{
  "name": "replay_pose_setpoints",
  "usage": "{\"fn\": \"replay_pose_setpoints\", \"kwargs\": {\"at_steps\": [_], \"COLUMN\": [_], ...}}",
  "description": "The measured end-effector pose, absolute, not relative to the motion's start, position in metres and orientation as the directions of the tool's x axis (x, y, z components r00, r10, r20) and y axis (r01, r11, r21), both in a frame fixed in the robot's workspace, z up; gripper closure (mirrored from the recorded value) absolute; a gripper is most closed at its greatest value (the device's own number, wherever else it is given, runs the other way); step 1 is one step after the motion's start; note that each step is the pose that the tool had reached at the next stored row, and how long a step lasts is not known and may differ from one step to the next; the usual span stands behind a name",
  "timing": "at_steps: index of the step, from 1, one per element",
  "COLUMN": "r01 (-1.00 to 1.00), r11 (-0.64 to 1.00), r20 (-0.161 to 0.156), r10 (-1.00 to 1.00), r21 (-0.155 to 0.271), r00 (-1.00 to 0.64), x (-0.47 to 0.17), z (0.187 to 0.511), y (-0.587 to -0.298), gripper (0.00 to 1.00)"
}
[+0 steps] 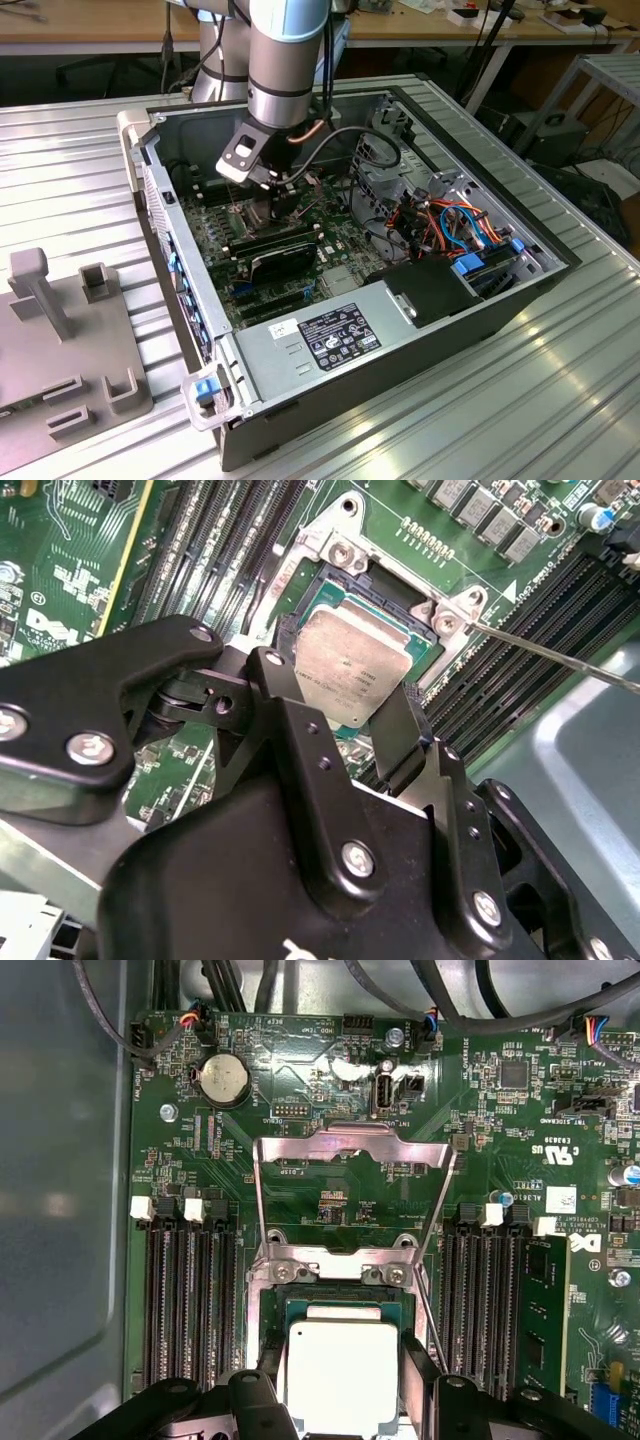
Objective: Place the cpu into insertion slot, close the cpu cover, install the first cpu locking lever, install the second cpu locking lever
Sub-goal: 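Place the cpu into insertion slot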
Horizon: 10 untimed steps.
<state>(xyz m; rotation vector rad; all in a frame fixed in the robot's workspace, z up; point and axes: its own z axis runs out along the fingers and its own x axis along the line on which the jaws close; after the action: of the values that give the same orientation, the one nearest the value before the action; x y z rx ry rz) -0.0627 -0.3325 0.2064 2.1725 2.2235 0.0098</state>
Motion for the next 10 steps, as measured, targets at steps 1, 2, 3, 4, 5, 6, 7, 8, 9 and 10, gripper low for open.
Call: {"fn": "replay_pose_setpoints", "kwargs": {"at_steps": [1,2,3,4,5,6,7,8,9,10], "r01": [0.999,0.999,0.999,0.999,0.999,0.999,0.999,0.999,0.999,0.999], "r11": [0.024,0.024,0.024,0.024,0.024,0.024,0.024,0.024,0.024,0.024], "r20": [-0.019,-0.019,-0.019,-0.019,-0.019,-0.019,-0.019,-0.019,-0.019,-0.019], "r10": [1.0,1.0,1.0,1.0,1.0,1.0,1.0,1.0,1.0,1.0], "r21": [0.027,0.027,0.027,0.026,0.026,0.026,0.025,0.025,0.025,0.025], "r00": [-0.023,-0.023,-0.023,-0.023,-0.023,-0.023,-0.023,-0.023,-0.023,-0.023], "x": [-0.0626,-0.0626,-0.0626,-0.0626,-0.0626,-0.0626,-0.0626,-0.0626,-0.0626,-0.0626], "z": [0.2058,0.2053,0.2046,0.2041,0.2041,0.204,0.204,0.204,0.204,0.204], "y": [-0.3325,-0.3324,-0.3324,-0.3324,-0.3324,-0.3324,-0.3324,-0.3324,-0.3324,-0.3324], "gripper": [0.46,0.46,0.46,0.46,0.46,0.46,0.46,0.46,0.46,0.46]}}
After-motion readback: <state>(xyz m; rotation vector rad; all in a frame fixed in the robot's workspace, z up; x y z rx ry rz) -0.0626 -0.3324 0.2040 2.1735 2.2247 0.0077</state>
